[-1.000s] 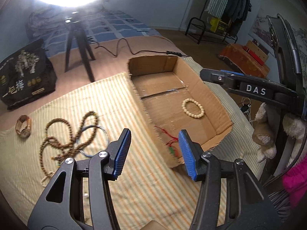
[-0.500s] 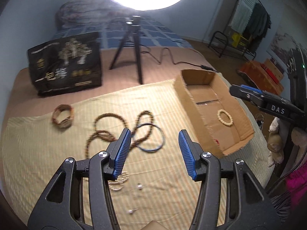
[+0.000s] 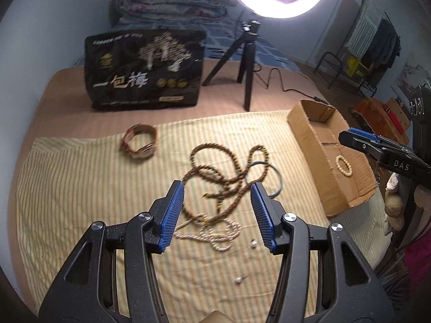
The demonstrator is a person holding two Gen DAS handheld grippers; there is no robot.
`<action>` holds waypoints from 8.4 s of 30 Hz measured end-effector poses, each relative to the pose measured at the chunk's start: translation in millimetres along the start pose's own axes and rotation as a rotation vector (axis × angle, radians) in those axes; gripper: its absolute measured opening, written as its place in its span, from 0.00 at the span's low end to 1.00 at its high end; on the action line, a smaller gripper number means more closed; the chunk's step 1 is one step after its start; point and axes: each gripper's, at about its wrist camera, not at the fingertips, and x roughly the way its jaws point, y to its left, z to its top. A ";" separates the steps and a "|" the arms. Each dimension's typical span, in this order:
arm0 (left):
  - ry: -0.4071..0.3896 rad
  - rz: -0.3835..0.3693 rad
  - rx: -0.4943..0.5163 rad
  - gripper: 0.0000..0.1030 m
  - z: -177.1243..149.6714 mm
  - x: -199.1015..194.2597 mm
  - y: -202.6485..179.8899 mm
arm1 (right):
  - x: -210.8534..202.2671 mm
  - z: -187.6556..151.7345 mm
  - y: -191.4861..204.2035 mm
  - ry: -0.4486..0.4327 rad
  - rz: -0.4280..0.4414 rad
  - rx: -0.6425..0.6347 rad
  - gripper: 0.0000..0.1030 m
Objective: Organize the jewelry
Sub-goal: 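Move both grippers back to the remaining jewelry on the cloth, then grasp the pearl necklace with left gripper while right grasps brown wooden bead mala, then lift and carry the pearls and wooden mala with both grippers into the box, then open both grippers to release the necklaces into the box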
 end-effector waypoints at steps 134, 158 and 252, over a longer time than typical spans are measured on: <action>-0.255 -0.108 0.014 0.05 22.7 -69.4 -62.7 | -84.7 45.7 63.7 -0.280 0.054 -0.181 0.10; -0.266 -0.251 0.084 0.05 43.4 -51.7 -150.7 | -159.6 62.0 -28.6 -0.469 -0.039 -0.016 0.10; -0.096 -0.168 0.212 0.48 18.7 25.4 -186.2 | -43.8 19.0 -100.2 -0.076 -0.235 0.074 0.65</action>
